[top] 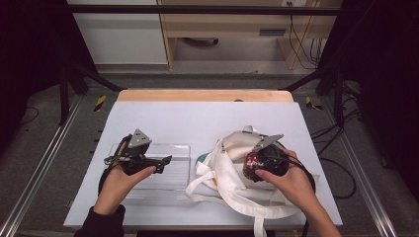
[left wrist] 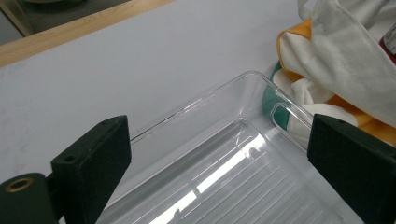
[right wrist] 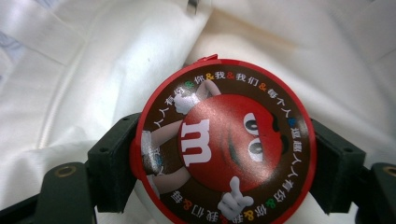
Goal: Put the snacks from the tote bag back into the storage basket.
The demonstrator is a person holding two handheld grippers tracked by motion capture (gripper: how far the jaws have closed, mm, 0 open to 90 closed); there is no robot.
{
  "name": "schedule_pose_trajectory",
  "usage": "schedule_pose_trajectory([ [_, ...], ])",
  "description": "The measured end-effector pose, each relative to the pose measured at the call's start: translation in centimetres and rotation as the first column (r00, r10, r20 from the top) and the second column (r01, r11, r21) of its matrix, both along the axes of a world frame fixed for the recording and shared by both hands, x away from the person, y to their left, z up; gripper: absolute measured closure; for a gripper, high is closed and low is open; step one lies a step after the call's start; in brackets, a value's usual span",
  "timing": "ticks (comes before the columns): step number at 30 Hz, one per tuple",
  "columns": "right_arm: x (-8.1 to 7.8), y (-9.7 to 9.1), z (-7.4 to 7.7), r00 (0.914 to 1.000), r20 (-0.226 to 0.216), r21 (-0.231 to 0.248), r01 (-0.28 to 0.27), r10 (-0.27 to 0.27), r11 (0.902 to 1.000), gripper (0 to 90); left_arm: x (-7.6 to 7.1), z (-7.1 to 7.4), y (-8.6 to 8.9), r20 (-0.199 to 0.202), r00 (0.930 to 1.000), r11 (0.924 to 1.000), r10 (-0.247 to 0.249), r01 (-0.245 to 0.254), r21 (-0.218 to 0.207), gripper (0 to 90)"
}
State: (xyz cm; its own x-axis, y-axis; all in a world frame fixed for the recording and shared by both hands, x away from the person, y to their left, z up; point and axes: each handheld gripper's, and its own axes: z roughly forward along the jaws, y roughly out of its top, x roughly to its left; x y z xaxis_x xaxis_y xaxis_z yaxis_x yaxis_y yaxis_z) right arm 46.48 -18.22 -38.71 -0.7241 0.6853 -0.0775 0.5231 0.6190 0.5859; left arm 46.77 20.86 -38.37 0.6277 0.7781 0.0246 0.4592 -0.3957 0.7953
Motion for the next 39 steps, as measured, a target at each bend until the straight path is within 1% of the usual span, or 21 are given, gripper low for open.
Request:
schedule_pose_trajectory([
  [1,0.0,0.0,0.0,1.0,0.0,0.0,0.0,0.0,1.0,23.4,0.0,0.0,0.0,0.0,1.0,1.0,0.0,0.0,0.0,6.2],
  [2,-0.3,0.1,0.9,0.9997,0.023,-0.01,-0.008,0.008,0.9999,23.4,0.0,0.0,0.1,0.002,1.0,1.0,0.003,-0.003,-0.008,6.2],
  [3,-0.4,0.3,1.4,0.9995,0.031,-0.011,-0.01,0.011,0.9999,23.4,0.0,0.0,0.1,0.002,1.0,0.9999,0.005,-0.005,-0.012,6.2],
  [5,-0.5,0.6,2.1,0.9987,0.048,-0.011,-0.018,0.019,0.9998,23.5,0.1,0.0,0.3,-0.003,1.0,1.0,0.005,-0.005,-0.003,6.2],
  [8,-0.5,1.1,3.2,0.9971,0.067,-0.008,-0.035,0.035,0.9994,23.5,0.1,0.0,0.4,-0.002,0.9999,0.9999,0.012,-0.012,-0.01,6.3],
  [9,-0.5,1.3,3.6,0.9959,0.081,-0.012,-0.039,0.04,0.9992,23.5,0.1,0.0,0.5,0.0,0.9999,0.9999,0.012,-0.012,-0.011,6.3],
  [12,-0.3,1.9,4.6,0.9939,0.098,-0.017,-0.049,0.051,0.9986,23.5,0.2,0.1,0.8,0.001,0.9998,0.9996,0.018,-0.018,-0.022,6.2],
  [13,-0.3,1.9,4.6,0.9939,0.098,-0.017,-0.049,0.051,0.9986,23.5,0.2,0.1,0.8,0.001,0.9998,0.9996,0.018,-0.018,-0.022,6.2],
  [14,-0.2,2.2,5.1,0.9925,0.107,-0.018,-0.057,0.059,0.9982,23.5,0.2,0.0,0.8,-0.002,0.9998,0.9995,0.02,-0.02,-0.024,6.2],
  [15,-0.1,2.3,5.5,0.992,0.108,-0.02,-0.064,0.066,0.9977,23.5,0.2,0.0,0.9,-0.002,0.9998,0.9994,0.021,-0.021,-0.027,6.2],
  [19,0.2,2.8,5.9,0.991,0.113,-0.012,-0.07,0.071,0.9975,23.5,0.2,0.0,1.0,-0.002,0.9998,0.9994,0.022,-0.022,-0.027,6.3],
  [22,0.5,3.5,6.4,0.9907,0.126,-0.007,-0.052,0.053,0.9986,23.5,0.3,0.1,1.1,-0.002,0.9998,0.9994,0.017,-0.018,-0.029,6.2],
  [26,0.8,3.9,7.0,0.9891,0.138,0.007,-0.052,0.051,0.9986,23.6,0.4,0.1,1.3,-0.002,0.9999,0.9992,0.016,-0.016,-0.035,6.2],
  [29,0.9,4.1,7.7,0.9877,0.151,0.002,-0.042,0.041,0.9991,23.6,0.5,0.2,1.4,-0.002,1.0,0.9993,0.006,-0.006,-0.037,6.2],
  [31,1.2,4.3,8.1,0.9879,0.149,0.012,-0.045,0.042,0.9989,23.6,0.5,0.3,1.5,-0.001,1.0,0.9991,0.007,-0.007,-0.042,6.2],
  [32,1.4,4.6,8.3,0.9871,0.151,0.007,-0.053,0.051,0.9986,23.6,0.3,0.6,1.7,0.007,0.9999,0.9983,0.009,-0.009,-0.057,6.2],
  [33,1.5,4.9,8.5,0.9866,0.155,0.003,-0.051,0.05,0.9987,23.6,0.3,0.7,1.8,0.009,0.9999,0.9982,0.014,-0.013,-0.059,6.2],
  [34,1.6,5.1,8.6,0.9853,0.163,0.0,-0.052,0.051,0.9987,23.6,0.3,0.7,1.9,0.012,0.9999,0.9983,0.013,-0.012,-0.057,6.2],
  [35,1.6,5.3,8.7,0.9845,0.167,0.004,-0.055,0.054,0.9985,23.6,0.5,0.7,2.0,0.01,0.9999,0.9978,0.014,-0.013,-0.066,6.2],
  [37,1.6,5.9,8.7,0.9844,0.165,0.024,-0.065,0.06,0.9976,23.7,0.6,0.6,2.2,0.003,0.9999,0.9975,0.016,-0.015,-0.069,6.2],
  [39,1.7,6.1,8.6,0.9843,0.166,0.03,-0.066,0.06,0.9974,23.6,0.7,0.5,2.4,-0.003,0.9997,0.9976,0.025,-0.026,-0.064,6.1],
])
